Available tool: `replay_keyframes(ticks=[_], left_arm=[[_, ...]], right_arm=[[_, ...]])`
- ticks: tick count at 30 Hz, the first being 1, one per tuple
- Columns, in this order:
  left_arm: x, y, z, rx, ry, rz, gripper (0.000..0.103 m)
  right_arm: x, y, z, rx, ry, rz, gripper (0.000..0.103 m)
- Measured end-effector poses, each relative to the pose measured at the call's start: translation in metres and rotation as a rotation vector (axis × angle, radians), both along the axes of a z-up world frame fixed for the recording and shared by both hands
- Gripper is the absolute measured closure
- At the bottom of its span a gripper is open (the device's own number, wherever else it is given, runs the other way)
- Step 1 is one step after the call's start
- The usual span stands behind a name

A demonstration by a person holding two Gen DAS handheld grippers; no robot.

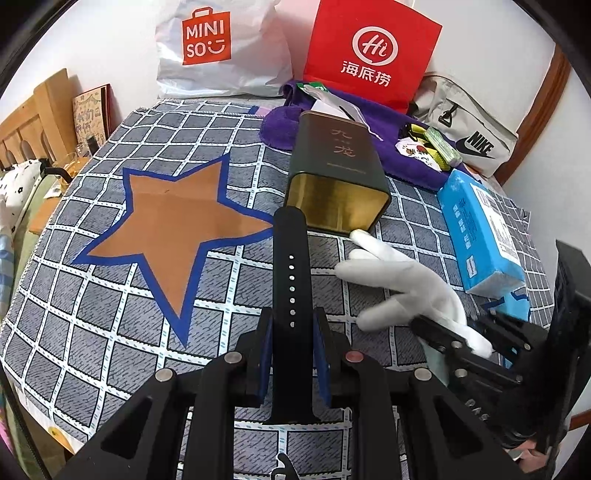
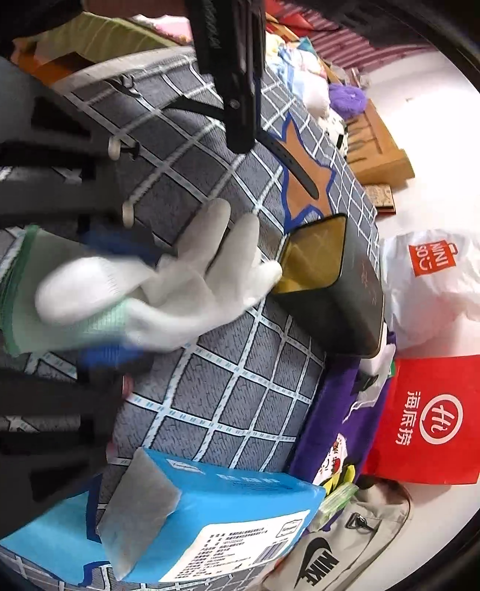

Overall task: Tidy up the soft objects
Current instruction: 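Grasp the white green-cuffed glove with the right gripper and lift it, then carry the glove toward the purple towel with the right gripper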

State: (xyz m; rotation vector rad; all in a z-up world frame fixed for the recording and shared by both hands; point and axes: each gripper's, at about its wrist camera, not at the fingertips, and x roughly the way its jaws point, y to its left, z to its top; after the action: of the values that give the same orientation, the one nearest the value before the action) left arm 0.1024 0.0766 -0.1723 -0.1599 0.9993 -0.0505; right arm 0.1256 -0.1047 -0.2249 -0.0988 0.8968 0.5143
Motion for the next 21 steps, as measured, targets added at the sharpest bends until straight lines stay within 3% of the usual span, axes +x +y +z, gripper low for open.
replay_keyframes(ticks=[4, 13, 21], left_arm=[[-0.004, -0.003, 0.005, -0.016, -0.015, -0.011, 0.083], [-0.009, -0.020, 0.013, -0.056, -0.025, -0.045, 0.083], [-0.011, -0.039, 0.014, -0.018, -0.018, -0.076, 0.083]], right_arm=[[-0.012, -0.025, 0.001, 0.058, 0.060, -0.004, 0.089], [-0.044, -0.064, -0.002, -0.001, 0.053, -0.063, 0.089], [-0.055, -0.096, -0.004, -0.035, 0.049, -0.160, 0.089]])
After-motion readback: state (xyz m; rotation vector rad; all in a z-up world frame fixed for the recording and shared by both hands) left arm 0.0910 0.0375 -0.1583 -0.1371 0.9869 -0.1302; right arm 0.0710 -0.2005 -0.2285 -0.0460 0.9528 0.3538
